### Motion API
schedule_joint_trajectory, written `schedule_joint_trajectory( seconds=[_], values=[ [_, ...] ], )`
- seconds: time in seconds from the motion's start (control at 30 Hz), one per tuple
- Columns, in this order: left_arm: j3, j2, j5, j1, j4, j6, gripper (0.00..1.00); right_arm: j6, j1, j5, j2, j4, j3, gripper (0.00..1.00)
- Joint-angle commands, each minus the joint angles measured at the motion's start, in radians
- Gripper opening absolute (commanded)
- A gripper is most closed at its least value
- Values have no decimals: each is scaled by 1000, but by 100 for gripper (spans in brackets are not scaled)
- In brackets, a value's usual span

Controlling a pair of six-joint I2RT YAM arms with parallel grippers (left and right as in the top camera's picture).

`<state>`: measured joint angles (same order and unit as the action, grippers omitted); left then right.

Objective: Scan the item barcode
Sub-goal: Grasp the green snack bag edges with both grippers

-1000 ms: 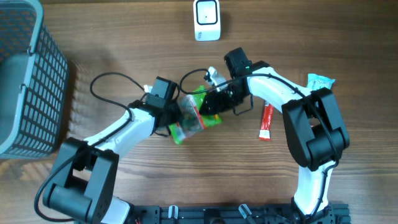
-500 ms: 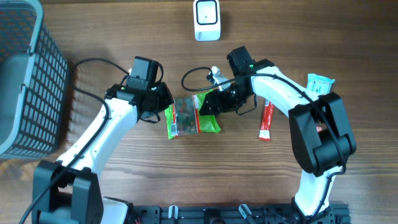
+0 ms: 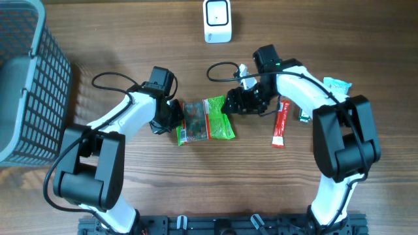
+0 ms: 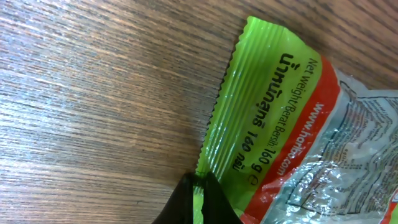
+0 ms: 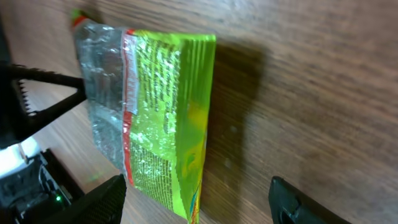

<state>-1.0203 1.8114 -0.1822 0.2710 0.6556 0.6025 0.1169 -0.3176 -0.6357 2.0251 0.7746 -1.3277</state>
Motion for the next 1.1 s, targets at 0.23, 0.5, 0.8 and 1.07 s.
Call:
schedule_joint_trajectory(
  seconds=[0.23,0.5,0.8,1.07],
  values=[
    [53,31,-8,2,-33,-19,4,188,-122,-166,-22,-278,219,64],
    [69,31,-8,2,-50,-19,4,346,-123,-286,-22,-560,314,57],
    [69,31,-8,2,-50,-19,4,379,-123,-294,-22,-736,375,38],
    [68,18,-8,2,-79,-23,4,366,-124,-349,-22,-772,375,56]
  ],
)
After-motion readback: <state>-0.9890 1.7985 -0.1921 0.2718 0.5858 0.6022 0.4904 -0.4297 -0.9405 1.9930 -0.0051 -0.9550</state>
